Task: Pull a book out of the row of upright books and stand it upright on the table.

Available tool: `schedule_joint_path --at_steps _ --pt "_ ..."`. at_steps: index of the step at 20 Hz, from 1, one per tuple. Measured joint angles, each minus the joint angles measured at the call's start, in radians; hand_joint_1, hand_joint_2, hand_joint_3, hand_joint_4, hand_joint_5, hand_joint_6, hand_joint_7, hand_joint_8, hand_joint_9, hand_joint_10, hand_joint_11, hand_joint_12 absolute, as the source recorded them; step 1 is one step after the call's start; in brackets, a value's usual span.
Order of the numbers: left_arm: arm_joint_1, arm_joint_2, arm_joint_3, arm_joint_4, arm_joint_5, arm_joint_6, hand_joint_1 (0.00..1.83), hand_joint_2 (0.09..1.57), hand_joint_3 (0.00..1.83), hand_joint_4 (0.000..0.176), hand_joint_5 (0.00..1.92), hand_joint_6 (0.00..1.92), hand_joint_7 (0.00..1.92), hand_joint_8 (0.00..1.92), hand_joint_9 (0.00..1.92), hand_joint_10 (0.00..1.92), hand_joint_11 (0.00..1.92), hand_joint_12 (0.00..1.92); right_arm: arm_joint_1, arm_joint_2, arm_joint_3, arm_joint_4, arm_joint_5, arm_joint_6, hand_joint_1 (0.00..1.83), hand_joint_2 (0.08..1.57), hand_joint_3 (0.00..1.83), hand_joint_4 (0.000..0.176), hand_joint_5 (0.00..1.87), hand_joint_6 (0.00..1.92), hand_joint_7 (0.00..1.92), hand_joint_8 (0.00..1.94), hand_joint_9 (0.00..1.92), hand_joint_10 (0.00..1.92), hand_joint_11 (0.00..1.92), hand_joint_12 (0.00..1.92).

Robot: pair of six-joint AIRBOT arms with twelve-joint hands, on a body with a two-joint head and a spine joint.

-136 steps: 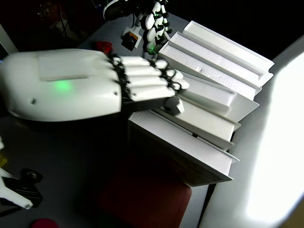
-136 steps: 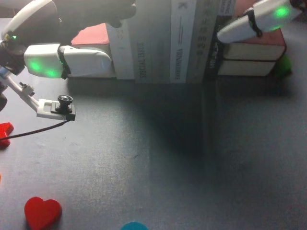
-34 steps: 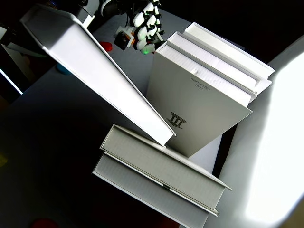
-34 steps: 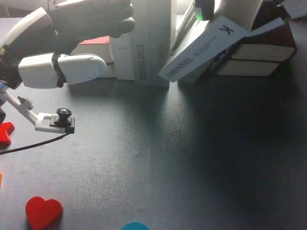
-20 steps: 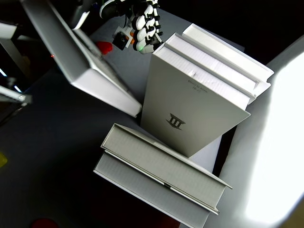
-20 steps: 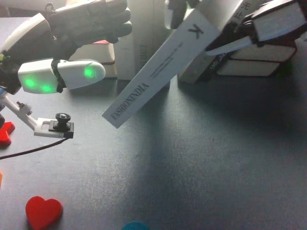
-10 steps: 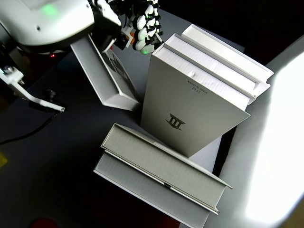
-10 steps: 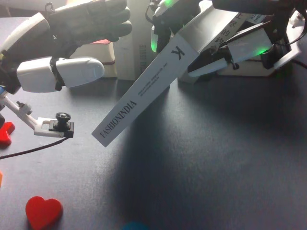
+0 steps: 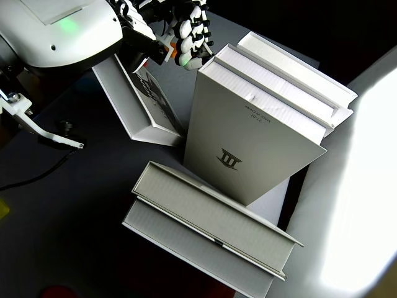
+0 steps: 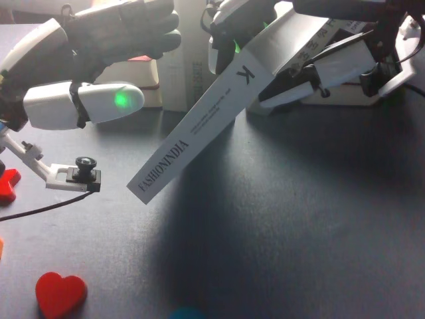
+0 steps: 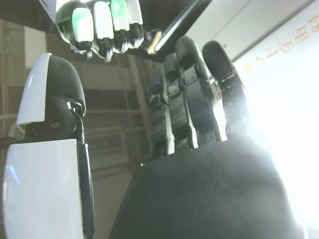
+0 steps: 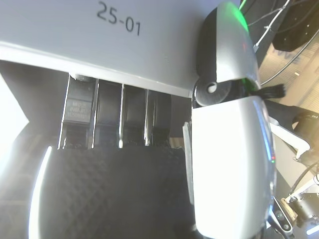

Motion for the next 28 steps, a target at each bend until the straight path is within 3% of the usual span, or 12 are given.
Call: schedule_joint_path --at_steps 1,2,3,16,17,19,20,21,22,24,25,28 --pt "0.003 0.0 0.0 -0.002 -0.002 0.0 0.97 1.04 0.0 0.0 0.43 0.01 0.49 0.0 0.57 0.01 0.01 1.38 0.0 0.003 -0.002 -0.001 0.0 -0.003 0.27 1.22 0.0 0.0 1.04 0.55 0.13 0.33 0.14 0.39 0.15 0.65" --pt "0.005 0.0 0.0 -0.003 -0.002 0.0 0.98 1.03 0.0 0.0 0.42 0.0 0.48 0.0 0.56 0.0 0.0 1.38 -0.005 0.005 -0.002 0.001 0.0 -0.008 0.05 1.22 0.0 0.0 1.12 0.39 0.03 0.07 0.03 0.08 0.03 0.24" --pt "0.005 0.0 0.0 -0.003 -0.002 0.0 0.96 1.02 0.0 0.0 0.43 0.01 0.49 0.0 0.56 0.0 0.0 1.39 -0.008 0.01 -0.003 0.0 -0.008 -0.01 0.01 1.22 0.0 0.0 1.17 0.29 0.0 0.01 0.0 0.01 0.01 0.14" --pt "0.016 0.002 -0.004 -0.022 -0.006 0.0 0.96 0.97 0.0 0.0 0.41 0.0 0.42 0.0 0.48 0.0 0.0 1.35 -0.071 0.033 0.003 0.079 -0.012 -0.01 0.0 1.22 0.0 0.0 1.19 0.25 0.0 0.0 0.0 0.0 0.0 0.11" --pt "0.016 0.002 -0.004 -0.023 -0.006 0.0 0.95 0.97 0.0 0.024 0.41 0.0 0.4 0.0 0.46 0.0 0.0 1.31 -0.072 0.019 0.02 0.101 -0.012 -0.035 0.0 1.22 0.0 0.0 1.19 0.25 0.0 0.0 0.0 0.0 0.0 0.11" --pt "0.016 0.0 0.0 -0.027 -0.011 0.0 0.98 0.96 0.0 0.031 0.4 0.0 0.4 0.0 0.45 0.0 0.0 1.24 -0.072 -0.039 0.083 0.155 -0.028 -0.097 0.0 1.22 0.0 0.0 1.19 0.25 0.0 0.0 0.0 0.0 0.0 0.11" --pt "0.016 -0.005 0.01 -0.03 -0.023 0.0 1.02 0.95 0.0 0.036 0.37 0.0 0.37 0.0 0.45 0.0 0.0 1.26 -0.072 -0.069 0.115 0.172 -0.03 -0.113 0.49 0.87 0.0 0.106 0.24 0.05 0.0 0.0 0.0 0.0 0.0 0.02" --pt "0.023 -0.005 0.012 -0.042 -0.029 0.0 1.05 0.96 0.0 0.037 0.37 0.0 0.37 0.0 0.45 0.0 0.0 1.28 -0.074 -0.089 0.142 0.192 -0.037 -0.113 0.58 0.81 0.0 0.162 0.05 0.01 0.0 0.0 0.0 0.0 0.0 0.0" --pt "0.031 -0.005 0.014 -0.057 -0.035 0.0 1.05 0.97 0.0 0.044 0.36 0.0 0.36 0.0 0.46 0.01 0.0 1.34 -0.084 -0.106 0.161 0.218 -0.039 -0.132 0.57 0.77 0.0 0.173 0.01 0.0 0.0 0.0 0.0 0.0 0.0 0.0" --pt "0.048 -0.005 0.014 -0.081 -0.04 0.0 1.02 0.94 0.0 0.077 0.37 0.01 0.37 0.0 0.47 0.01 0.0 1.36 -0.116 -0.11 0.164 0.276 -0.021 -0.173 0.64 0.76 0.0 0.147 0.0 0.0 0.0 0.0 0.0 0.0 0.0 0.0" --pt "0.055 -0.005 0.013 -0.083 -0.041 0.0 0.99 0.91 0.0 0.047 0.33 0.0 0.4 0.01 0.5 0.02 0.0 1.46 -0.123 -0.106 0.163 0.286 -0.023 -0.191 0.69 0.71 0.0 0.175 0.0 0.0 0.0 0.0 0.0 0.0 0.0 0.0" --pt "0.064 -0.002 0.001 -0.084 -0.044 0.001 0.96 0.87 0.0 0.041 0.31 0.0 0.41 0.01 0.52 0.03 0.0 1.53 -0.124 -0.097 0.164 0.291 -0.031 -0.194 0.73 0.71 0.0 0.176 0.0 0.0 0.0 0.0 0.0 0.0 0.0 0.0"
